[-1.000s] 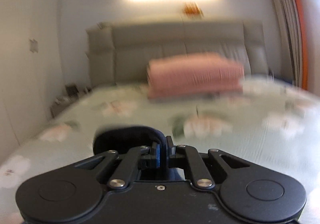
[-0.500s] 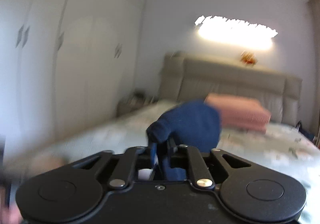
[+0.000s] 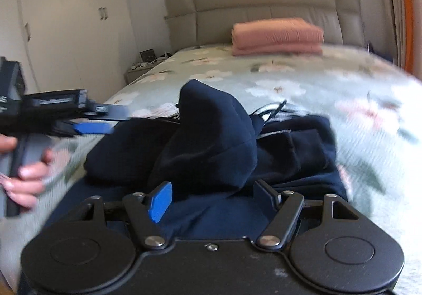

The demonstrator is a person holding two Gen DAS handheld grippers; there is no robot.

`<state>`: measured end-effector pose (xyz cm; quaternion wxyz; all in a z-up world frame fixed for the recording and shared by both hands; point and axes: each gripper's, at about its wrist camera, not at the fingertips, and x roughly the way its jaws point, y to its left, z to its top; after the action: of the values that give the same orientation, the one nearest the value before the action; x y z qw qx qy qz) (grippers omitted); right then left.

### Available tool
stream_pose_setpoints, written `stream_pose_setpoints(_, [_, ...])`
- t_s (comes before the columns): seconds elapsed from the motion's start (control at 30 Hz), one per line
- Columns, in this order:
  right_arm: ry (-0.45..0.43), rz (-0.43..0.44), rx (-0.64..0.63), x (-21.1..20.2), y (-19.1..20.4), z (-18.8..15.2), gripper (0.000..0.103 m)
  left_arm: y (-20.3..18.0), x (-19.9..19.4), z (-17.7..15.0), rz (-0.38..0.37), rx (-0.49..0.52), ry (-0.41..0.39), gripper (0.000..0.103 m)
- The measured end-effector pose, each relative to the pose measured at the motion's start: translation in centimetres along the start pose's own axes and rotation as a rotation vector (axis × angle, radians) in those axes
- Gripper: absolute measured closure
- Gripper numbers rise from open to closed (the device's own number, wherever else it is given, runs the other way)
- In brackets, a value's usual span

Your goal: Fold large clothes

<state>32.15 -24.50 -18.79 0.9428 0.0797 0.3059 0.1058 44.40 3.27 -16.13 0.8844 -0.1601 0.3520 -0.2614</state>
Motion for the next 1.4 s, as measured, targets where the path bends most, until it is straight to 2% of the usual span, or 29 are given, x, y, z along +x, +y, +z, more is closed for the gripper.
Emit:
stream_pose_setpoints(0.07, [0.002,-0.012,0.035,0.1,-0.5,0.5,0.019,-0.2,3.0,0.8,-0.018,-0.065,0.057,0.025])
stream_pose_setpoints(0.1, [0.002,-0.028,0.045,0.3,-0.8,0.6,0.019,-0.6,4.0,1.0,-0.053,-0.088,0.075,0.028])
stream_pose_setpoints(0.2, [0.001,-0.033,0.08,-0.1,-1.6,0.0,0.019,-2.8,5.3,0.8,-0.119,-0.079,0.098,0.024])
stream_pose_setpoints(0.3, [0.023,-0.021,0.123,-0.8,-2.6,-1.4,0.019,-5.1,6.4,0.6,-0.054,-0.02,0.115,0.017])
stream_pose_setpoints(0.37, [0.041,-0.022,0.143,-1.3,-3.2,-2.2,0.019,-6.8,8.2,0.4,0.081,0.031,0.165,0.017])
stream_pose_setpoints(0.4, [0.047,-0.02,0.156,-1.5,-3.4,-2.5,0.019,-7.5,9.4,0.2,0.168,0.065,0.203,0.023])
stream_pose_setpoints(0.43, [0.052,-0.018,0.175,-1.8,-3.8,-2.7,0.019,-8.1,10.4,-0.3,0.228,0.115,0.235,0.044])
stream_pose_setpoints(0.47, [0.057,-0.014,0.196,-2.2,-4.1,-3.0,0.019,-8.3,11.3,-1.1,0.262,0.165,0.256,0.061])
stream_pose_setpoints(0.5, [0.062,-0.01,0.216,-2.5,-4.5,-3.2,0.019,-8.4,12.2,-1.9,0.293,0.204,0.289,0.103])
stream_pose_setpoints(0.53, [0.068,-0.008,0.232,-2.6,-4.8,-3.4,0.019,-8.1,12.8,-2.6,0.301,0.209,0.315,0.103])
stream_pose_setpoints(0.57, [0.072,-0.009,0.243,-2.6,-5.2,-3.6,0.019,-7.7,12.7,-2.9,0.286,0.198,0.305,0.103])
stream_pose_setpoints(0.63, [0.074,-0.015,0.244,-2.8,-5.4,-3.8,0.019,-7.0,10.7,-2.7,0.177,0.143,0.209,0.103])
stream_pose_setpoints(0.7, [0.073,-0.013,0.245,-2.7,-5.5,-3.8,0.019,-6.5,7.2,-1.8,0.021,0.09,0.061,0.103])
stream_pose_setpoints(0.73, [0.07,-0.007,0.243,-2.7,-5.4,-3.7,0.019,-6.5,5.7,-1.4,-0.003,0.081,0.025,0.103])
stream_pose_setpoints(0.83, [0.042,0.009,0.234,-1.7,-5.0,-2.4,0.019,-6.0,2.6,-0.4,-0.003,0.078,-0.019,0.103])
stream_pose_setpoints(0.93, [-0.018,0.022,0.22,0.2,-4.4,0.2,0.015,-4.5,0.9,-0.6,0.008,0.063,0.011,0.098])
stream_pose_setpoints(1.07, [-0.016,0.004,0.244,4.3,-4.8,3.3,0.015,-1.6,-0.5,-1.9,0.062,0.048,0.046,0.092])
stream_pose_setpoints(1.13, [0.023,0.02,0.256,6.6,-4.9,4.1,0.014,-0.7,-0.8,-2.8,0.065,0.035,0.058,0.089])
stream_pose_setpoints(1.17, [0.071,0.038,0.249,7.8,-4.5,4.5,0.018,-0.2,-1.1,-3.2,0.068,0.027,0.064,0.089])
stream_pose_setpoints(1.2, [0.132,0.062,0.227,9.1,-4.0,4.7,0.03,0.4,-1.3,-3.4,0.071,0.016,0.07,0.089])
stream_pose_setpoints(1.23, [0.178,0.071,0.191,10.0,-3.1,5.1,0.086,1.0,-1.4,-3.6,0.074,0.005,0.074,0.089])
stream_pose_setpoints(1.27, [0.2,0.058,0.14,10.2,-2.2,5.8,0.087,1.5,-1.8,-3.7,0.076,-0.005,0.076,0.089])
stream_pose_setpoints(1.3, [0.178,0.036,0.082,9.7,-1.3,6.9,0.087,2.0,-2.2,-3.8,0.078,-0.013,0.076,0.089])
stream_pose_setpoints(1.4, [0.044,-0.017,-0.057,5.7,0.2,11.7,0.087,3.4,-3.8,-3.7,0.076,-0.033,0.053,0.089])
